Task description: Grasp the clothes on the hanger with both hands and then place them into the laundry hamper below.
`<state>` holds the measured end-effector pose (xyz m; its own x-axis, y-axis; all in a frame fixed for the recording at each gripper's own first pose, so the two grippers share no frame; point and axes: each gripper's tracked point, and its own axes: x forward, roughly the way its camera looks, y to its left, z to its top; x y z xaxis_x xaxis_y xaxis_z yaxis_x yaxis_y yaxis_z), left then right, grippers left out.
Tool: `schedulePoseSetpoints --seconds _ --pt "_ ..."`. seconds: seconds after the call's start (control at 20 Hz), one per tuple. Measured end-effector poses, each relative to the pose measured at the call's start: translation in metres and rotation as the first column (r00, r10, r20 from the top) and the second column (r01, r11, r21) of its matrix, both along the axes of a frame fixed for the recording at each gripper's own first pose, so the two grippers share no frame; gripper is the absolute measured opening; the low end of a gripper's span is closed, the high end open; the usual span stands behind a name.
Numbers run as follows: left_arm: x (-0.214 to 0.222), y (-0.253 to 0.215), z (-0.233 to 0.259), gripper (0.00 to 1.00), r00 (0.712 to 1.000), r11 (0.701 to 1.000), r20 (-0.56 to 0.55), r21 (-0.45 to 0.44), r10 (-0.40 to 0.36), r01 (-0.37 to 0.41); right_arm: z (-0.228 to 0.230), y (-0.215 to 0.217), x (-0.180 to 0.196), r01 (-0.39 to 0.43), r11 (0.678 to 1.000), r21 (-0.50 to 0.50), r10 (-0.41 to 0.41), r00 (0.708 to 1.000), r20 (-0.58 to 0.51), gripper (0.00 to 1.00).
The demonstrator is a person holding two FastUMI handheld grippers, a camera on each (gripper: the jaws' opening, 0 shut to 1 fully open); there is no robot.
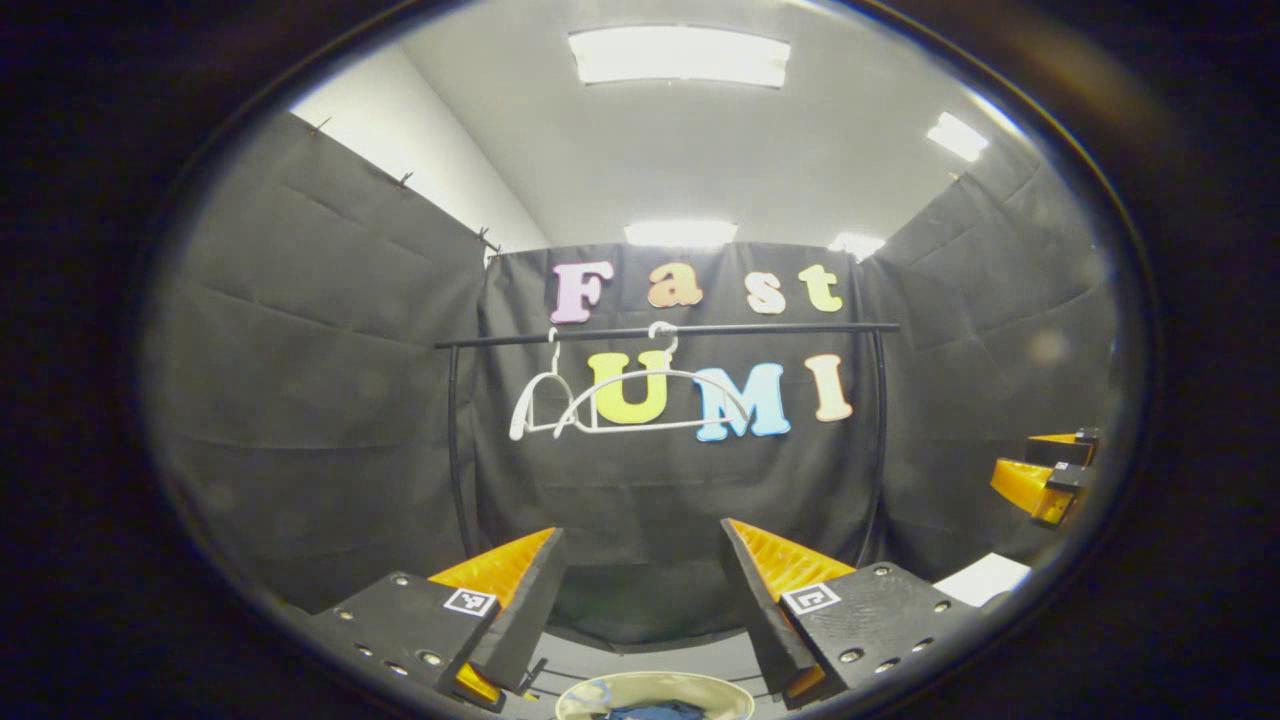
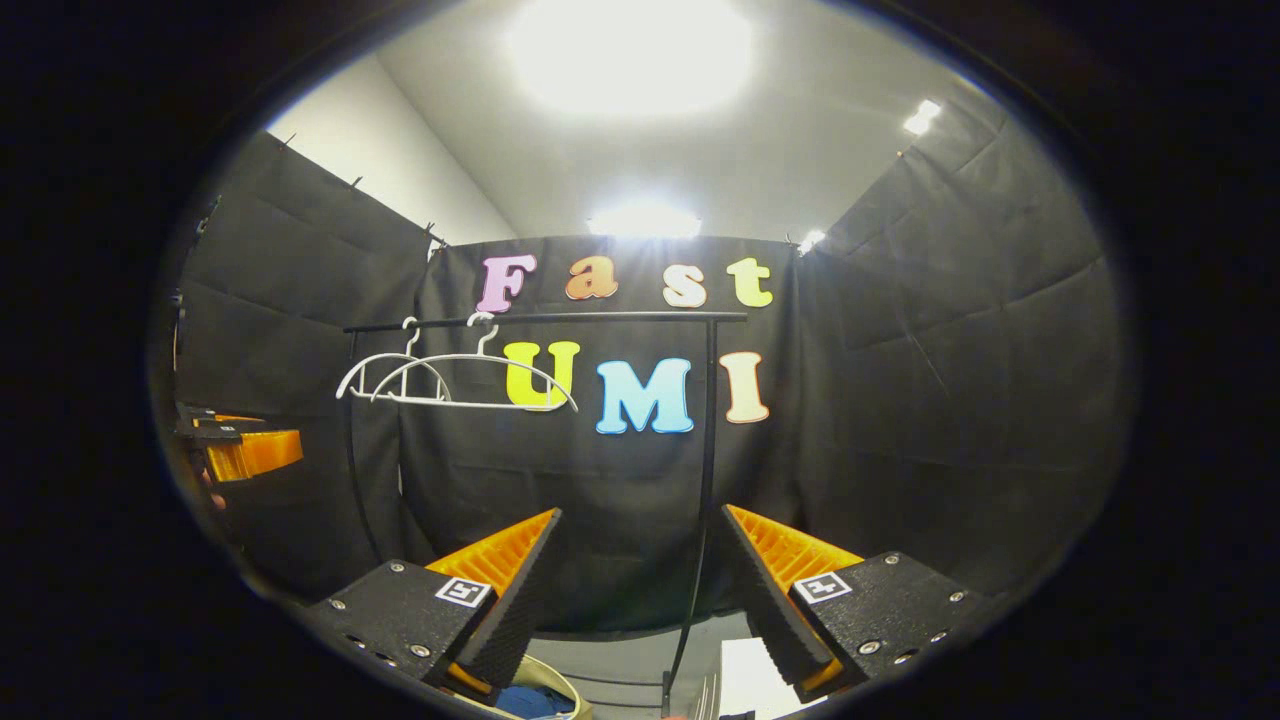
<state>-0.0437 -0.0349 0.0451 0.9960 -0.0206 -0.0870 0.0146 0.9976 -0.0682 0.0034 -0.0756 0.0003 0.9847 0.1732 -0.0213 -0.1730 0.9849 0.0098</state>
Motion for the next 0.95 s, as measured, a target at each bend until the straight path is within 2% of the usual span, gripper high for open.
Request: schedulePoseSetpoints --seconds 0.3,0.95 --pt "-0.009 0.016 0.003 0.87 1.0 0.999 0.02 0.032 0.023 -0.023 0.003 -0.004 -0.011 0.031 0.999 0.017 -0.031 0.999 -0.009 0.94" --pt "-0.015 0.034 0.001 0.87 0.999 0.999 0.031 0.023 0.04 -0.04 0.009 0.006 -0.015 0.054 0.998 0.041 -0.054 0.998 0.009 0.94"
